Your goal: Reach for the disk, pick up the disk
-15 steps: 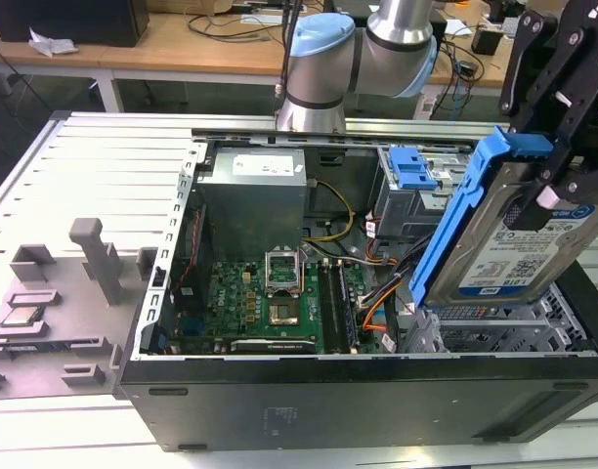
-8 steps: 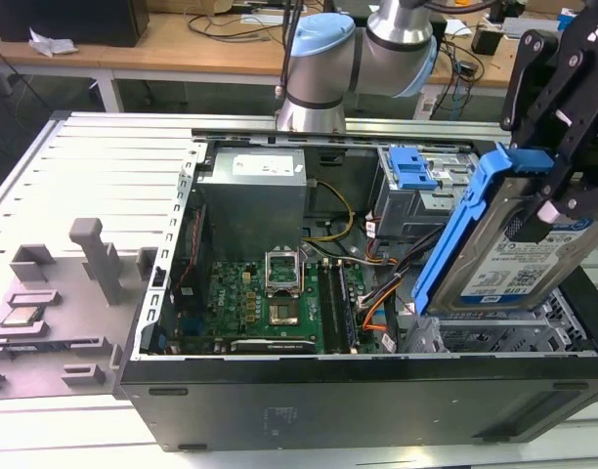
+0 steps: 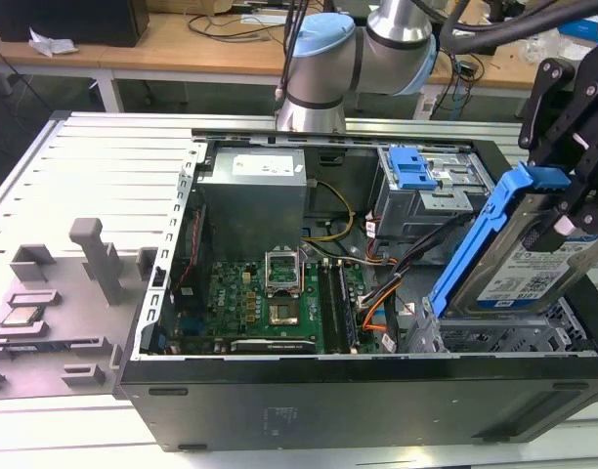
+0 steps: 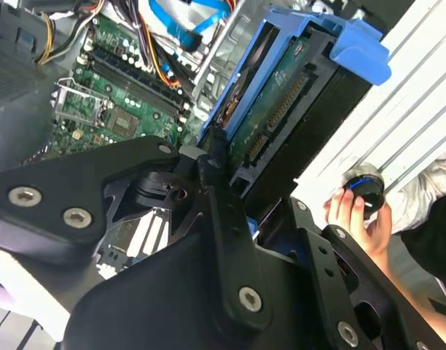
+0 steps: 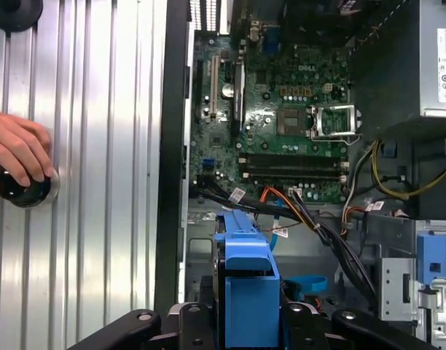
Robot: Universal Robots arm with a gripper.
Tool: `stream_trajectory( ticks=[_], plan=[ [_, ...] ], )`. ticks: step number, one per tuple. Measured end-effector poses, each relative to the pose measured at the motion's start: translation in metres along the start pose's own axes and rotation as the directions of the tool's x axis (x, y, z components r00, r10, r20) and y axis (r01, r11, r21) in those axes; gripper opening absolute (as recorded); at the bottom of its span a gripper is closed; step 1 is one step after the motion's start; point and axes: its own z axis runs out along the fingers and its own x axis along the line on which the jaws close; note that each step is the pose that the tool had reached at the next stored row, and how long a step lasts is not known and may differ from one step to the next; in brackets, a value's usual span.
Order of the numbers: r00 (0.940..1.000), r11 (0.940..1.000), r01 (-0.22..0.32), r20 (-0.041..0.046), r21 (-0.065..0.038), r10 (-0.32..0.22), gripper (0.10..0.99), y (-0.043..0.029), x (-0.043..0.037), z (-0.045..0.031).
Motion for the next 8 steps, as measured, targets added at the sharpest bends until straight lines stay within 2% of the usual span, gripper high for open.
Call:
stream_trajectory(
  ticks=[2, 8],
  plan=[
    [1.0, 1.0, 0.0, 0.0, -0.002, 0.0, 0.365, -0.007, -0.0041, 0.0028],
    [1.0, 1.0, 0.0, 0.0, -0.002, 0.0, 0.365, -0.0078, -0.0048, 0.003]
  ],
)
